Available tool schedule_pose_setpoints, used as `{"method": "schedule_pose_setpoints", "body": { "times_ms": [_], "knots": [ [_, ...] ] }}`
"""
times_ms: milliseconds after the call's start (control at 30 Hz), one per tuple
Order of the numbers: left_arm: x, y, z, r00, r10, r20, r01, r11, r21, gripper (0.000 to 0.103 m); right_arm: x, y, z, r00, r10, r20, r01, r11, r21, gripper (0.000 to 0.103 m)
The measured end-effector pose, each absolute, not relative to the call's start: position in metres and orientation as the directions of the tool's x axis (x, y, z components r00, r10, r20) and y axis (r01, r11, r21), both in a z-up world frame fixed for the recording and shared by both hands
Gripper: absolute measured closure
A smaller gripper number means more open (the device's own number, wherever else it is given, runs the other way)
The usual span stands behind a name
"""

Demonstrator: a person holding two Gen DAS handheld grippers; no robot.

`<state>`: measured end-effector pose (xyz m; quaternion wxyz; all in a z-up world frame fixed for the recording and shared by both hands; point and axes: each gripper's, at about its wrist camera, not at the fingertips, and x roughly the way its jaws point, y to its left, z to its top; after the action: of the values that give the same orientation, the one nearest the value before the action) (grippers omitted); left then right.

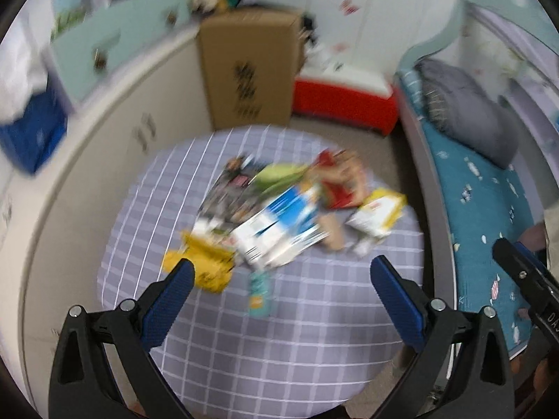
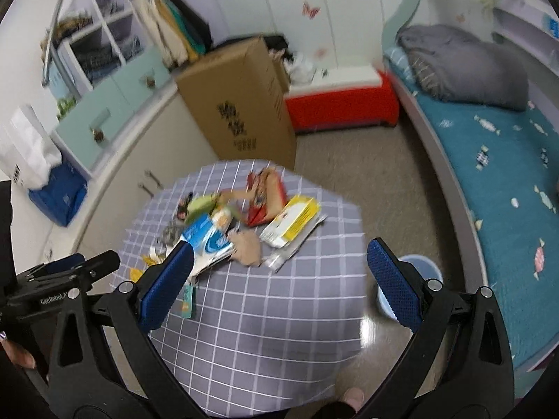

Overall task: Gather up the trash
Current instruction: 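Lower the right tool onto the yellow plastic bag and close it, then lift the yellow bag with the right tool and carry it over the blue bucket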

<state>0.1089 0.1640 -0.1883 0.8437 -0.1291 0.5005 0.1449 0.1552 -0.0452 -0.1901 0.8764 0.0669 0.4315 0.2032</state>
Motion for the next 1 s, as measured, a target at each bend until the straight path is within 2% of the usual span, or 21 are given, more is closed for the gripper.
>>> {"method": "schedule_pose_setpoints", "body": {
  "times_ms": [167, 300, 567, 700, 767, 833, 933, 1000],
  "knots": [
    [0.099, 0.250, -0.252, 0.321, 0.051, -0.946, -0.523, 0.842, -0.132, 0.004, 0.163, 0.013, -0.235, 0.446, 0.412, -0.795, -0.330, 0.901, 0.282, 0.006],
    [0.098, 0.279, -0.286, 0.275, 0.048, -0.960, -0.550, 0.827, -0.116, 0.004, 0.164, 0.057, -0.272, 0.342, 0.420, -0.840, -0.345, 0.888, 0.304, 0.006],
    [0.104, 0.312, -0.332, 0.246, -0.037, -0.969, -0.630, 0.753, -0.188, 0.005, 0.155, 0.115, -0.316, 0.222, 0.424, -0.878, -0.393, 0.863, 0.317, 0.007],
    [0.112, 0.317, -0.351, 0.240, -0.081, -0.967, -0.637, 0.739, -0.220, 0.006, 0.155, 0.135, -0.336, 0.168, 0.417, -0.893, -0.404, 0.856, 0.324, 0.015],
    [0.116, 0.319, -0.359, 0.227, -0.087, -0.970, -0.633, 0.744, -0.214, 0.014, 0.155, 0.142, -0.344, 0.146, 0.413, -0.899, -0.407, 0.853, 0.326, 0.023],
    [0.119, 0.321, -0.366, 0.222, -0.126, -0.967, -0.634, 0.735, -0.241, 0.030, 0.157, 0.151, -0.350, 0.132, 0.412, -0.902, -0.416, 0.849, 0.327, 0.030],
    [0.118, 0.325, -0.372, 0.226, -0.157, -0.961, -0.637, 0.723, -0.267, 0.047, 0.158, 0.161, -0.355, 0.116, 0.414, -0.903, -0.438, 0.837, 0.328, 0.041],
    [0.114, 0.326, -0.370, 0.237, -0.167, -0.957, -0.625, 0.728, -0.282, 0.053, 0.158, 0.168, -0.360, 0.102, 0.416, -0.904, -0.449, 0.830, 0.331, 0.045]
  ]
}}
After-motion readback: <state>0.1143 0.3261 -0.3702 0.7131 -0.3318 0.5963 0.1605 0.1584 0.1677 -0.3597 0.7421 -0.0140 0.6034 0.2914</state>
